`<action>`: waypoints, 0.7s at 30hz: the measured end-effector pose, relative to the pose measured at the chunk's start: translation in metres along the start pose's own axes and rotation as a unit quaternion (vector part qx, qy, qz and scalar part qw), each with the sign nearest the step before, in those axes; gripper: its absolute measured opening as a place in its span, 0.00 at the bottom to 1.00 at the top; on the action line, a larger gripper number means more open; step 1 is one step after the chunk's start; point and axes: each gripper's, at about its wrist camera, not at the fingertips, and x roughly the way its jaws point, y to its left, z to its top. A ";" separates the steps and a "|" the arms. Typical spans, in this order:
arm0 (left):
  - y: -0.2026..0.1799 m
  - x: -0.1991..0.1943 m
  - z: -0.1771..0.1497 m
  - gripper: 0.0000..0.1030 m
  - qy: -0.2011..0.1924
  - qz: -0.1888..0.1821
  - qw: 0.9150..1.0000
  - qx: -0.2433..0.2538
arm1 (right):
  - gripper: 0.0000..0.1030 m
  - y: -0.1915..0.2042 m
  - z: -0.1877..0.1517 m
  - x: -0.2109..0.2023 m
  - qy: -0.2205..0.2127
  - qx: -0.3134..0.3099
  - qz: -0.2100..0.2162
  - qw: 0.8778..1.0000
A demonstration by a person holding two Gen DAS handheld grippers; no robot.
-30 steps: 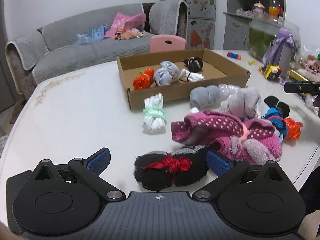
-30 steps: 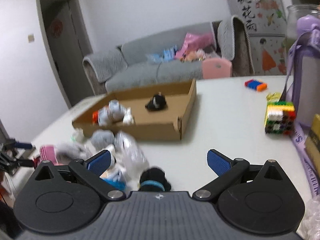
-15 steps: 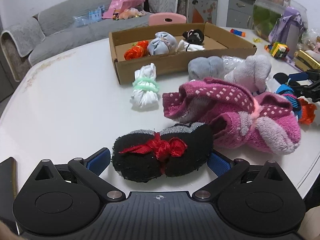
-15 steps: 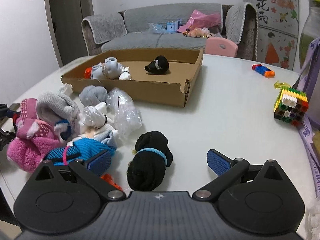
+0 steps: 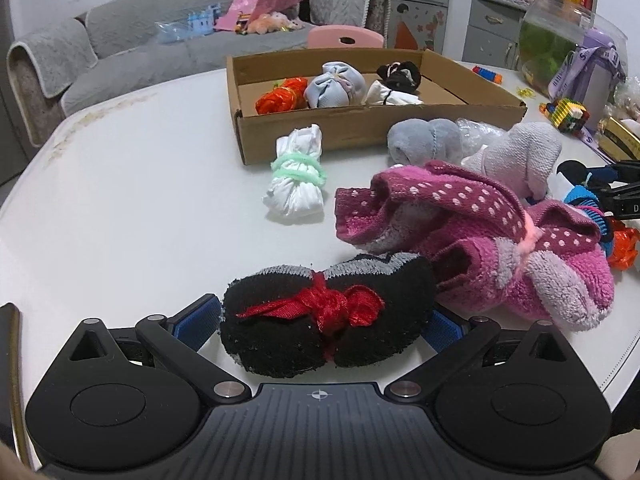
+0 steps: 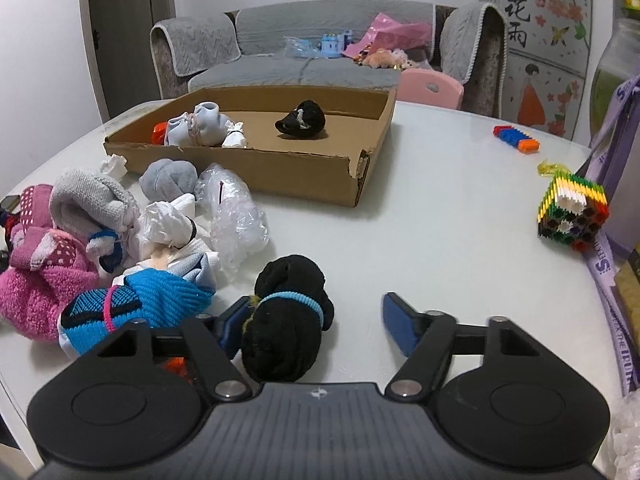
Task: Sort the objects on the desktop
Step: 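Grasp black red-ribboned sock with left tool while right tool grasps black blue-banded sock, then carry both black socks into the cardboard box and release them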
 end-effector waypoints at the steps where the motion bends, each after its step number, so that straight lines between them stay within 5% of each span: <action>1: 0.000 0.000 0.000 1.00 -0.002 0.001 1.000 0.000 | 0.43 0.000 0.000 -0.001 -0.002 -0.001 0.005 1.000; 2: 0.000 0.000 -0.001 0.99 -0.004 0.002 1.000 -0.001 | 0.32 0.001 0.000 -0.002 -0.002 0.001 0.009 1.000; 5: 0.001 -0.004 0.000 0.87 -0.012 0.000 1.000 -0.001 | 0.32 0.003 0.001 -0.001 -0.001 -0.005 0.009 1.000; 21: -0.005 -0.010 0.002 0.80 -0.030 0.040 0.999 0.021 | 0.31 -0.001 0.004 -0.004 -0.002 0.010 0.020 1.000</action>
